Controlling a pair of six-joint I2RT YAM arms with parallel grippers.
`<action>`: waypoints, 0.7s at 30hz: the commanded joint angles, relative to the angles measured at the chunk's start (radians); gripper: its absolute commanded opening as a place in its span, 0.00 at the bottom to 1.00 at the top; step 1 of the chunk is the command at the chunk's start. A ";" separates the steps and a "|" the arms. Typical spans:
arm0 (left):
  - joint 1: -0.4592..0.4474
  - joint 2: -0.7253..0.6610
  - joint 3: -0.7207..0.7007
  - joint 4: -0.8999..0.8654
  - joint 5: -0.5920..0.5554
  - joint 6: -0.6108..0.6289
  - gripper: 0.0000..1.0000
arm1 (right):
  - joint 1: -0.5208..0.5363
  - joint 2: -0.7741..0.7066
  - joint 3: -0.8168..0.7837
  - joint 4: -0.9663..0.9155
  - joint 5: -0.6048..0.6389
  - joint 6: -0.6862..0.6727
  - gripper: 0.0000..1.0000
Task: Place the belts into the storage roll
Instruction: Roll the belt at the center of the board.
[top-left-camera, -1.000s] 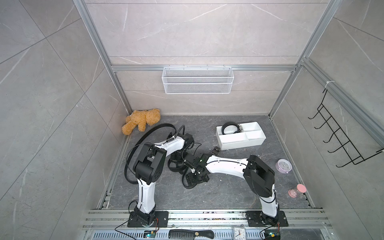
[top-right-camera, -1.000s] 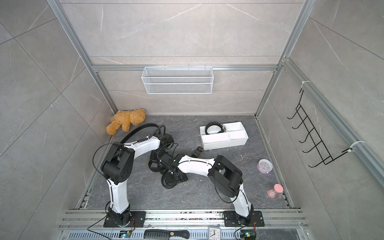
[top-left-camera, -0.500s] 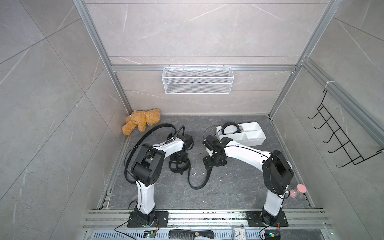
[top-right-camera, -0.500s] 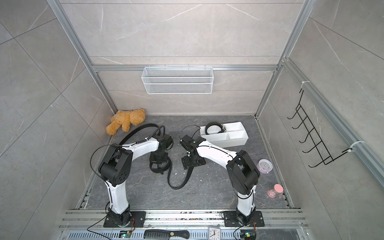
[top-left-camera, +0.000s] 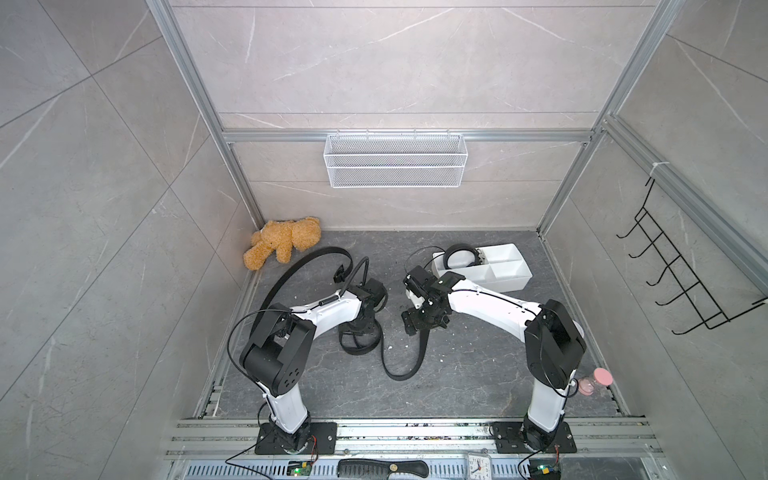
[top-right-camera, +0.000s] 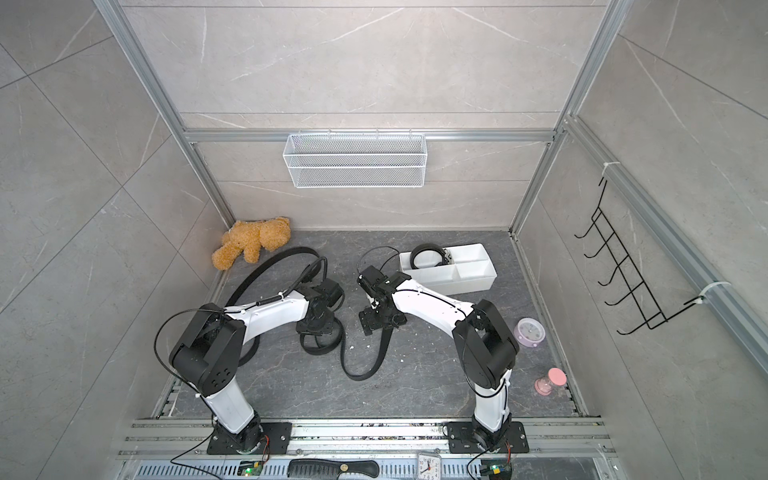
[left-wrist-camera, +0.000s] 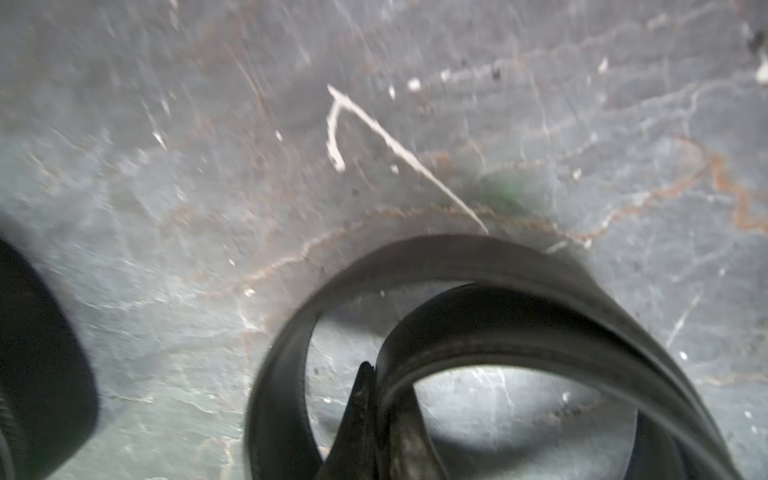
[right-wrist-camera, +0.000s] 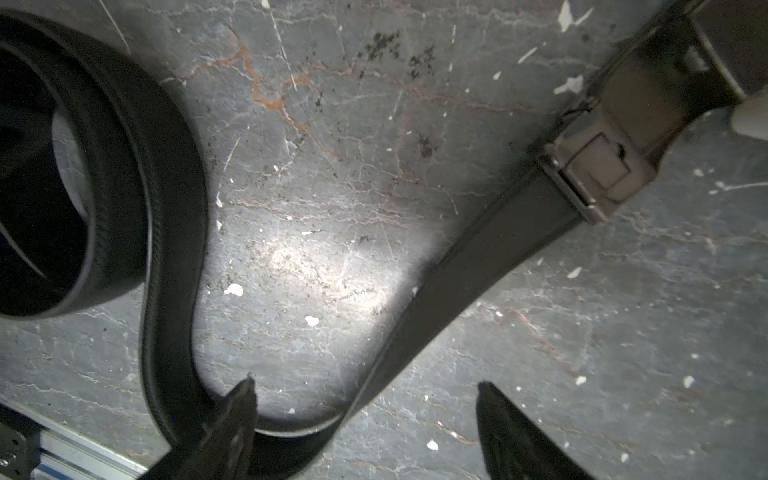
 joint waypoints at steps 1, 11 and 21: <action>-0.023 -0.059 -0.020 -0.004 0.082 -0.052 0.00 | 0.005 0.025 -0.015 0.024 -0.019 -0.023 0.83; -0.064 -0.019 -0.054 -0.079 0.103 -0.077 0.02 | 0.008 0.043 -0.060 0.052 0.004 -0.073 0.82; -0.065 -0.043 -0.143 -0.039 0.096 -0.156 0.00 | -0.052 0.010 -0.082 -0.025 0.180 -0.097 0.81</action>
